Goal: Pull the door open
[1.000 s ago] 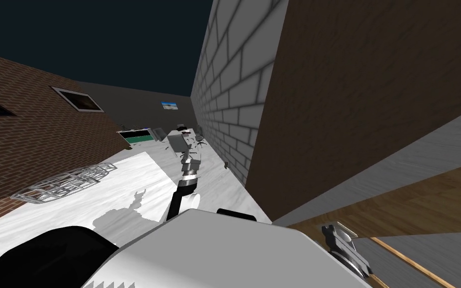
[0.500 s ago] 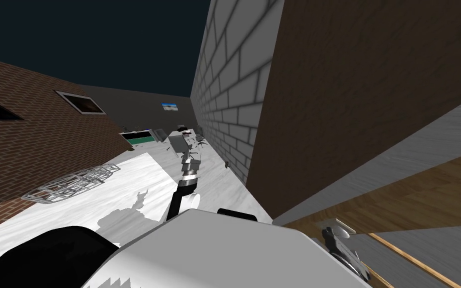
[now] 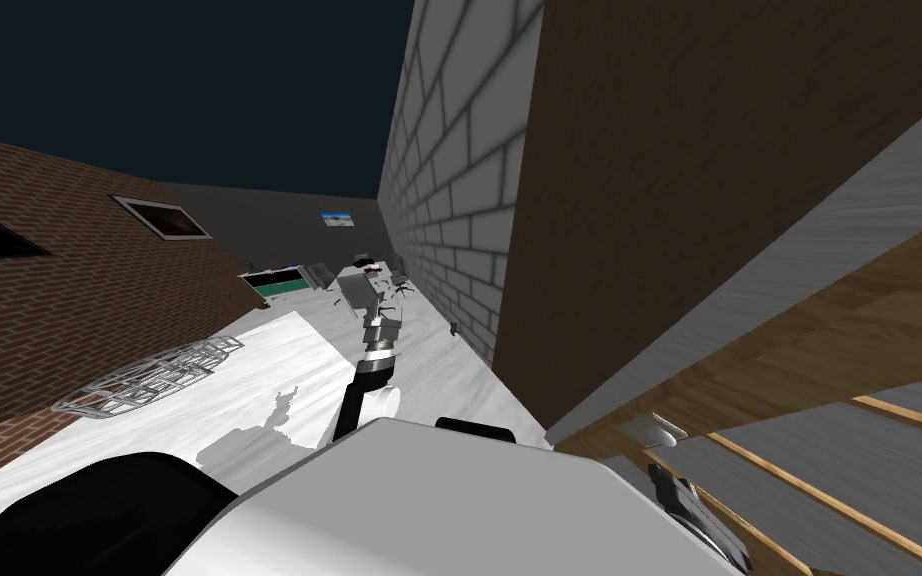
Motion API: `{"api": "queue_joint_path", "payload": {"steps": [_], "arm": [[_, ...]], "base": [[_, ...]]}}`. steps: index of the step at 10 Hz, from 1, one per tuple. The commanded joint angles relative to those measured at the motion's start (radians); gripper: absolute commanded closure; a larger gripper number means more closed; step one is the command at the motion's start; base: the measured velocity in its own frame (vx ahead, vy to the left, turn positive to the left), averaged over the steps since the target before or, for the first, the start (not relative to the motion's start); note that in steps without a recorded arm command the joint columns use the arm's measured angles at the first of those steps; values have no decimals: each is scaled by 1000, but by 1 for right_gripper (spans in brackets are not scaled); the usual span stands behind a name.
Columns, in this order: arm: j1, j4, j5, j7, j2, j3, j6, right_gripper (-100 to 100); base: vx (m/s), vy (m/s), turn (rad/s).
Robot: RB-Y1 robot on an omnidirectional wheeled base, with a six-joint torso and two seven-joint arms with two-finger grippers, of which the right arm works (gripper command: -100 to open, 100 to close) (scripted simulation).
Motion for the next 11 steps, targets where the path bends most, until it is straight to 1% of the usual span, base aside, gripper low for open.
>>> {"api": "queue_joint_path", "payload": {"steps": [1, 4, 5, 8, 10, 11], "arm": [[3, -3, 46, 1, -1, 7, 42, -100], [12, -8, 133, 2, -8, 24, 121, -100], [12, -8, 144, 2, -8, 24, 121, -100], [20, -13, 232, 2, -15, 38, 194, -100], [24, -15, 272, 2, -18, 45, 228, -100], [25, -16, 283, 2, -19, 48, 239, -100]], "base": [[-83, 108, -4], [-88, 96, -4], [-47, 63, -9], [-59, 64, 0], [-70, 77, -4], [-47, 55, -4]]}}
